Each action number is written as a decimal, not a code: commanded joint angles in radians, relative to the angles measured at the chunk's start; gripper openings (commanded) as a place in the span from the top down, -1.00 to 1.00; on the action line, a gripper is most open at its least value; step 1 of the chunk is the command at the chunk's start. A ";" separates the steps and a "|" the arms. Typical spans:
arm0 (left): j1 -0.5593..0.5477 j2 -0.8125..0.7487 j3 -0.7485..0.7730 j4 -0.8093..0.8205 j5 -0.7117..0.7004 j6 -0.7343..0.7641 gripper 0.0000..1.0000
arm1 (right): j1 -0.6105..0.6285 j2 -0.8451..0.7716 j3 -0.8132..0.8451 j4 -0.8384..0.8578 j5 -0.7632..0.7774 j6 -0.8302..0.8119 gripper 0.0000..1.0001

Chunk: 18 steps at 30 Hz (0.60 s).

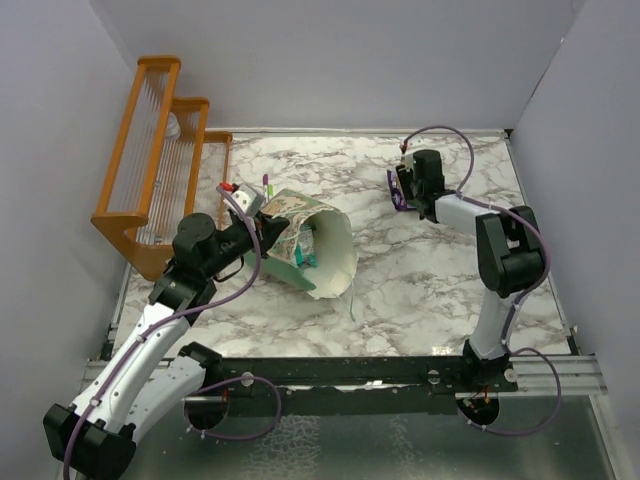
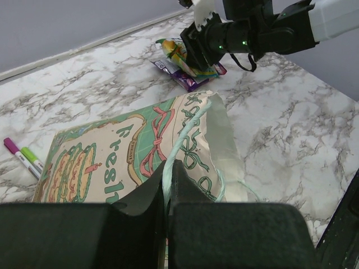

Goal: Take the snacks out of the paper bag
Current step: Place the snack at the center of the board, then take out the snack from the paper bag.

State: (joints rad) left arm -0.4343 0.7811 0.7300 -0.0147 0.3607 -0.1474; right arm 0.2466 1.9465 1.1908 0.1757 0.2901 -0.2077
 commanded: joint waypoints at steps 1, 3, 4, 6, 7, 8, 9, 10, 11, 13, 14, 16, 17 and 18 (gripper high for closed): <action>-0.002 -0.047 -0.039 0.078 0.046 -0.010 1.00 | -0.007 -0.148 -0.011 -0.086 -0.090 0.049 -0.11; -0.001 -0.063 -0.055 0.095 0.045 -0.018 1.00 | -0.007 -0.212 -0.041 -0.075 -0.127 0.072 -0.24; -0.002 -0.067 -0.061 0.101 0.045 -0.020 1.00 | -0.008 -0.246 -0.058 -0.070 -0.149 0.077 -0.31; -0.002 -0.066 -0.063 0.100 0.046 -0.019 1.00 | -0.006 -0.303 -0.096 -0.063 -0.181 0.099 -0.44; -0.001 -0.060 -0.064 0.099 0.047 -0.017 1.00 | -0.006 -0.329 -0.114 -0.060 -0.192 0.105 -0.49; -0.002 -0.056 -0.064 0.099 0.049 -0.019 1.00 | -0.006 -0.351 -0.136 -0.056 -0.196 0.110 -0.54; -0.002 -0.049 -0.064 0.099 0.056 -0.020 1.00 | -0.006 -0.371 -0.153 -0.055 -0.200 0.115 -0.56; -0.003 -0.043 -0.064 0.099 0.064 -0.017 1.00 | -0.006 -0.390 -0.168 -0.065 -0.207 0.121 -0.56; -0.002 -0.037 -0.063 0.095 0.071 -0.013 1.00 | -0.002 -0.416 -0.183 -0.077 -0.224 0.132 -0.56; -0.002 -0.033 -0.062 0.087 0.075 -0.006 1.00 | 0.025 -0.487 -0.238 -0.066 -0.297 0.155 -0.56; -0.001 -0.035 -0.066 0.089 0.073 -0.006 1.00 | 0.057 -0.531 -0.279 -0.043 -0.358 0.161 -0.56; -0.001 -0.041 -0.075 0.096 0.073 0.001 1.00 | 0.115 -0.617 -0.368 0.000 -0.460 0.172 -0.56; -0.002 -0.044 -0.077 0.102 0.073 0.004 1.00 | 0.145 -0.660 -0.402 0.019 -0.504 0.169 -0.55; -0.001 -0.043 -0.079 0.105 0.073 0.009 1.00 | 0.173 -0.702 -0.435 0.037 -0.534 0.167 -0.54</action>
State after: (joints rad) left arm -0.4343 0.7506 0.6628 0.0444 0.4042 -0.1608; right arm 0.3019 1.4048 0.8768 0.1310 -0.0006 -0.0715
